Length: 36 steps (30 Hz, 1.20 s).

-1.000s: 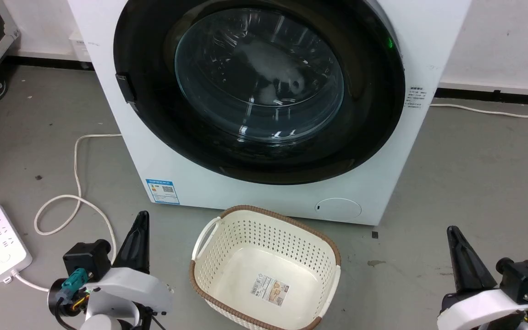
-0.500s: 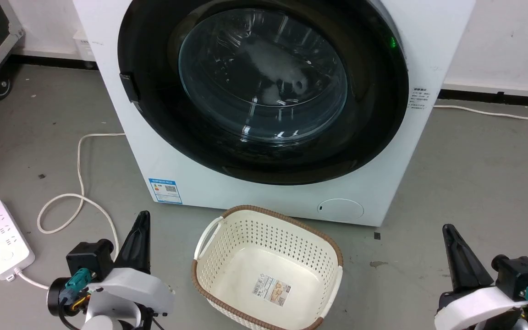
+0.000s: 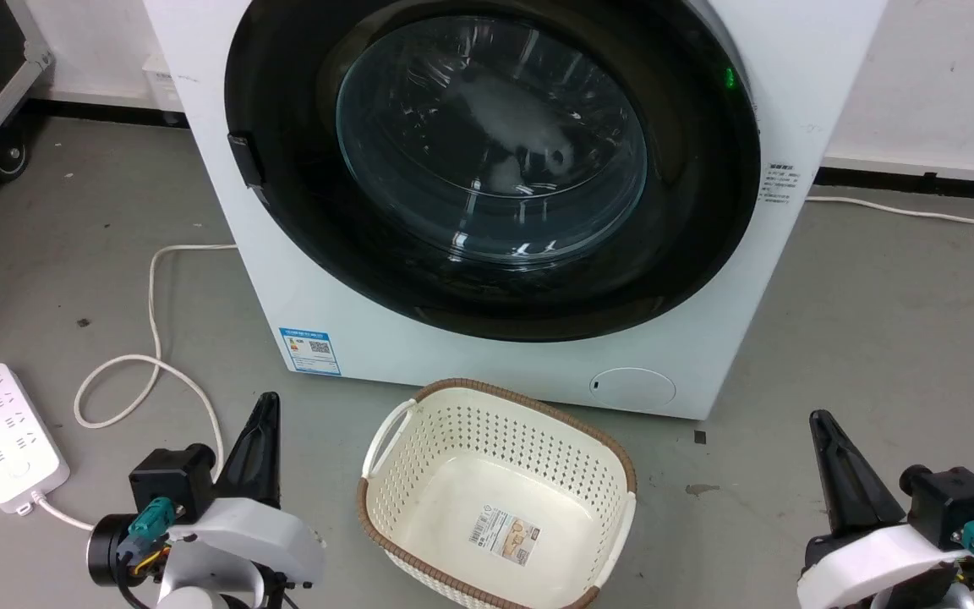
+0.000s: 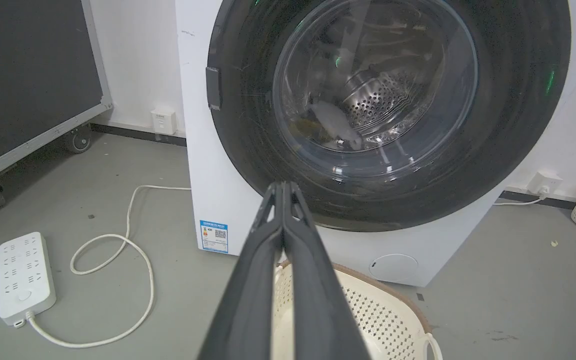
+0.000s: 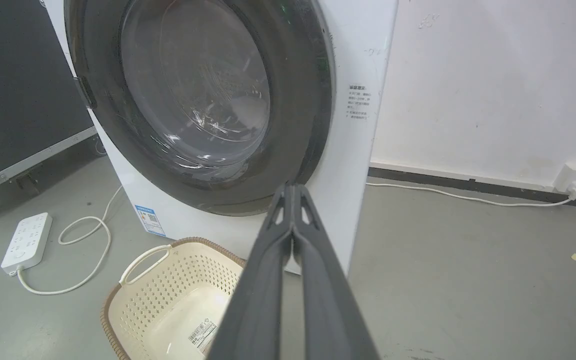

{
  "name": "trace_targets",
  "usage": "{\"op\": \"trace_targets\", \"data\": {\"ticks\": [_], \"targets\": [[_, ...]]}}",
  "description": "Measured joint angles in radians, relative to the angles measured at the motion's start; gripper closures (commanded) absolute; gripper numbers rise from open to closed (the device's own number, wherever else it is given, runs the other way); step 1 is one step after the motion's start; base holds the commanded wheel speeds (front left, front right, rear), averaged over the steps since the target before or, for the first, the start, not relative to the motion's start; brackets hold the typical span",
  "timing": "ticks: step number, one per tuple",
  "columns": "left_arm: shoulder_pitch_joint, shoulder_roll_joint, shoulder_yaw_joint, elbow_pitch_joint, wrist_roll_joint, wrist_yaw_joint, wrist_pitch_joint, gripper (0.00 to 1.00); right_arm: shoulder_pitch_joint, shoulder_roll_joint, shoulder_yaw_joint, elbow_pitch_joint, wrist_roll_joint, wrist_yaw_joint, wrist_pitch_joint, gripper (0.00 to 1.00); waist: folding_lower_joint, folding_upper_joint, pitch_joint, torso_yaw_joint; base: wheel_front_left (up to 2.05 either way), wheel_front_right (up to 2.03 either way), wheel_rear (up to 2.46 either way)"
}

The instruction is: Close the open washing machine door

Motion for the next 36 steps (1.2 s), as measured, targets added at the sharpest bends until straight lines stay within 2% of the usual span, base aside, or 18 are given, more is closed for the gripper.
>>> {"op": "trace_targets", "data": {"ticks": [36], "targets": [[0.041, -0.018, 0.004, -0.078, 0.096, 0.021, 0.049, 1.0, 0.012, 0.0, 0.033, -0.06, -0.025, 0.0, 0.066, 1.0, 0.0, 0.0, -0.003, 0.022, 0.0, 0.0, 0.0]]}}
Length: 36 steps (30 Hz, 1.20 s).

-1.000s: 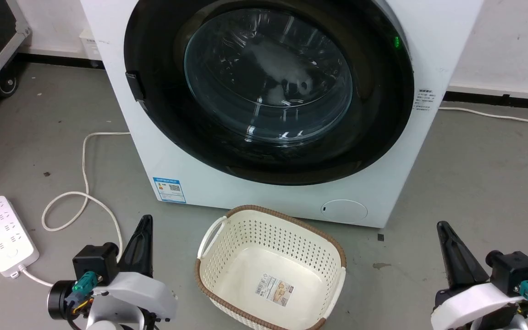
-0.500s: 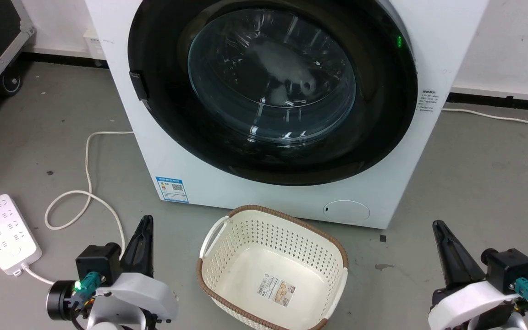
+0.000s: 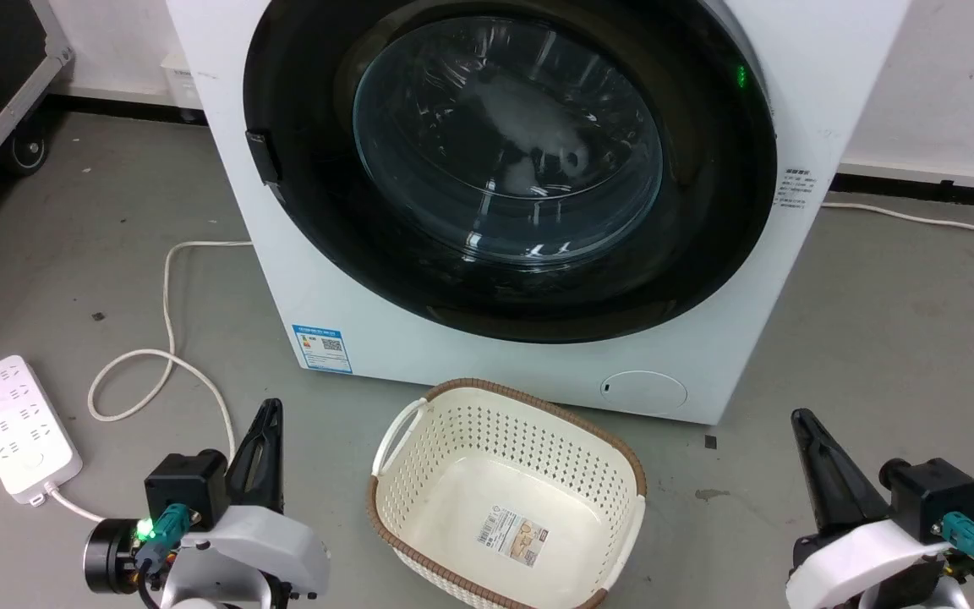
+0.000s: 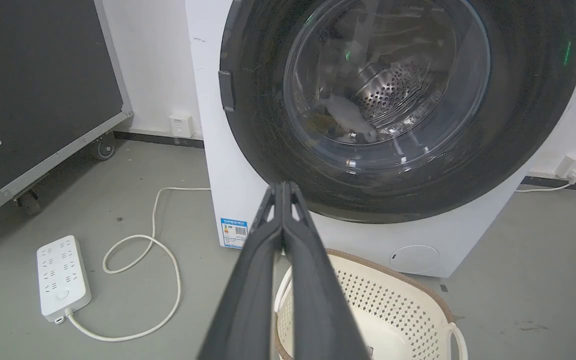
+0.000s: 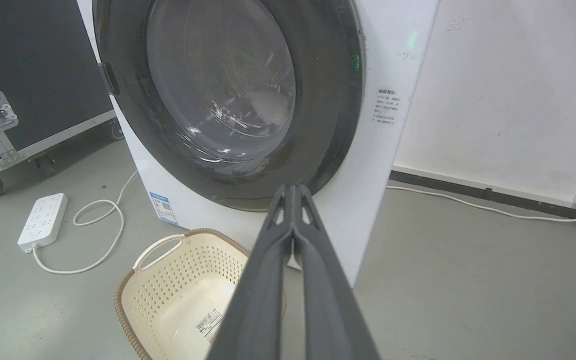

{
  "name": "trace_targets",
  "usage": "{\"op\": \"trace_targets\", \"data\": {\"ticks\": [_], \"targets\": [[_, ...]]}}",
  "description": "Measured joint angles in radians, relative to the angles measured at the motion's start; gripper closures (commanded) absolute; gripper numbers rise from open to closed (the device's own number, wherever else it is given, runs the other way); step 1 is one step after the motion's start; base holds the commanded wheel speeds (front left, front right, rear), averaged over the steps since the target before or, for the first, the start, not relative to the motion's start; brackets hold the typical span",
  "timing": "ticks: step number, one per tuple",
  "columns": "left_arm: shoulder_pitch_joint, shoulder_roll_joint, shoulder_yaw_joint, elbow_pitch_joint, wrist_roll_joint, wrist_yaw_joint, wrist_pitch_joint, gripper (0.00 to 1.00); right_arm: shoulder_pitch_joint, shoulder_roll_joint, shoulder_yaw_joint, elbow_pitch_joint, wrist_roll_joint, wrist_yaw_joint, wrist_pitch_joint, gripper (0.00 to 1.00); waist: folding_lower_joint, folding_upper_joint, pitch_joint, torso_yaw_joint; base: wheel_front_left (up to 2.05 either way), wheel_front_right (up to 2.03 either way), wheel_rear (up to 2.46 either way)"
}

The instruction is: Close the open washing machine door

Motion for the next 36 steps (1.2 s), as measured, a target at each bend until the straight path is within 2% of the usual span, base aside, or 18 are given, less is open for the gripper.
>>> {"op": "trace_targets", "data": {"ticks": [36], "targets": [[0.041, -0.019, 0.006, -0.074, 0.087, 0.022, 0.046, 1.0, 0.008, 0.0, 0.032, -0.057, -0.021, 0.0, 0.066, 1.0, 0.0, 0.0, -0.002, 0.02, 0.0, 0.0, 0.0]]}}
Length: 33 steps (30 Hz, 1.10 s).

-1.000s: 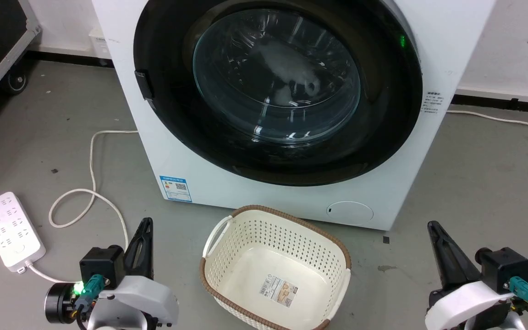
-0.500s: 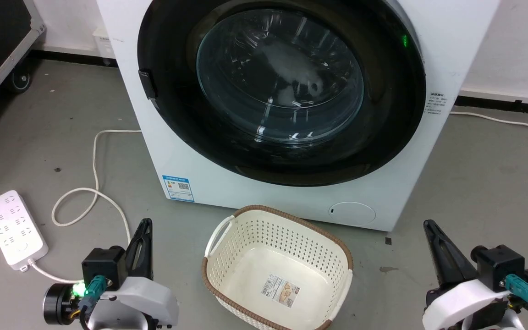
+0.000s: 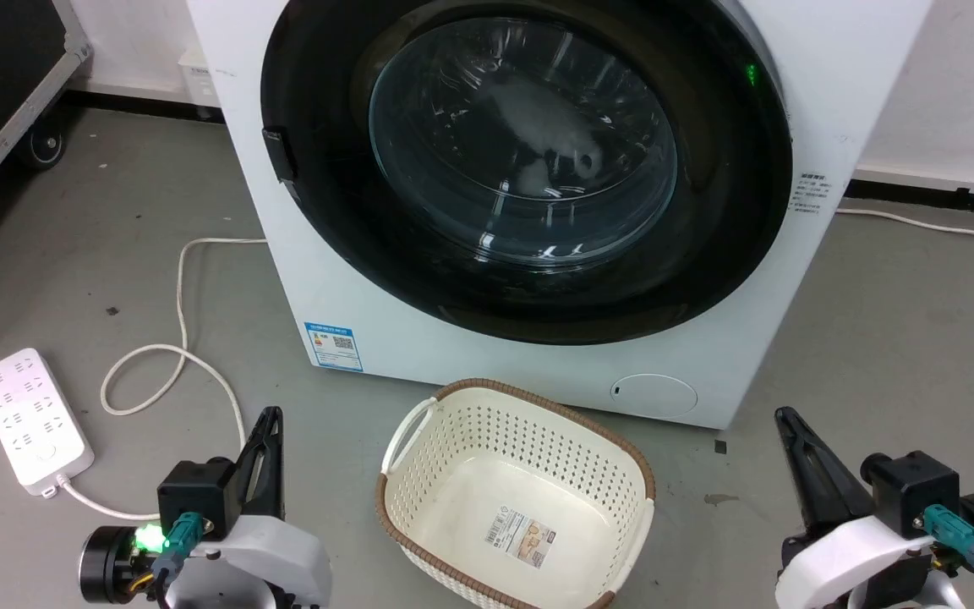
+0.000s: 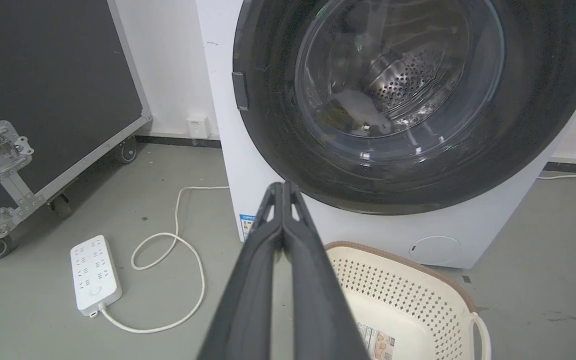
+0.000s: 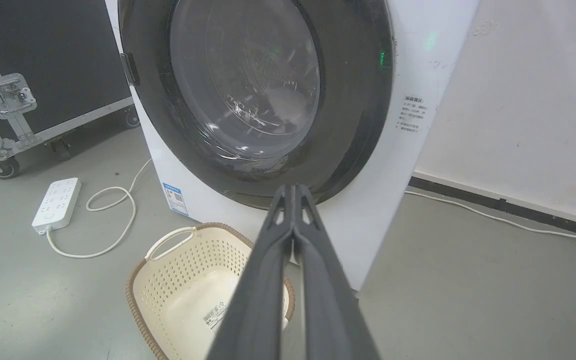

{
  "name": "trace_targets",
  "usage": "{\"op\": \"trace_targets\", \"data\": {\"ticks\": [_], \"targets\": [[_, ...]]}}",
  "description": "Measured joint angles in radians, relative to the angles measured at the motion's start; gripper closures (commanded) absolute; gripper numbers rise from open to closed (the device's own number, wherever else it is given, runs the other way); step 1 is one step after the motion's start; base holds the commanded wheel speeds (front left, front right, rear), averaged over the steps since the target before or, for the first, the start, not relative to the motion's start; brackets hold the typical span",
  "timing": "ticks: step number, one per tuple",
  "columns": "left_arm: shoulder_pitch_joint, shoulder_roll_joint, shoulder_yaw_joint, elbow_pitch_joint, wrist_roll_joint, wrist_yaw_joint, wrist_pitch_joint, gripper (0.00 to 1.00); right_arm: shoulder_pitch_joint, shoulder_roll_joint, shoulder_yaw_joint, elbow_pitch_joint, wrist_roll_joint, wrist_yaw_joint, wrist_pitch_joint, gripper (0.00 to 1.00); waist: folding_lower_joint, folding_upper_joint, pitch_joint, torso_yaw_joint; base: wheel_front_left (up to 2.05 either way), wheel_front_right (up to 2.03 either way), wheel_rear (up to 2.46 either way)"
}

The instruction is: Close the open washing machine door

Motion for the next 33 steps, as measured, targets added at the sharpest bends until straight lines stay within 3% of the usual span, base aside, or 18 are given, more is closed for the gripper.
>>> {"op": "trace_targets", "data": {"ticks": [33], "targets": [[0.02, -0.007, 0.004, -0.033, 0.042, 0.009, 0.024, 1.0, 0.003, 0.0, 0.016, -0.026, -0.007, 0.0, 0.028, 1.0, 0.0, 0.0, -0.001, 0.008, 0.0, 0.0, 0.0]]}}
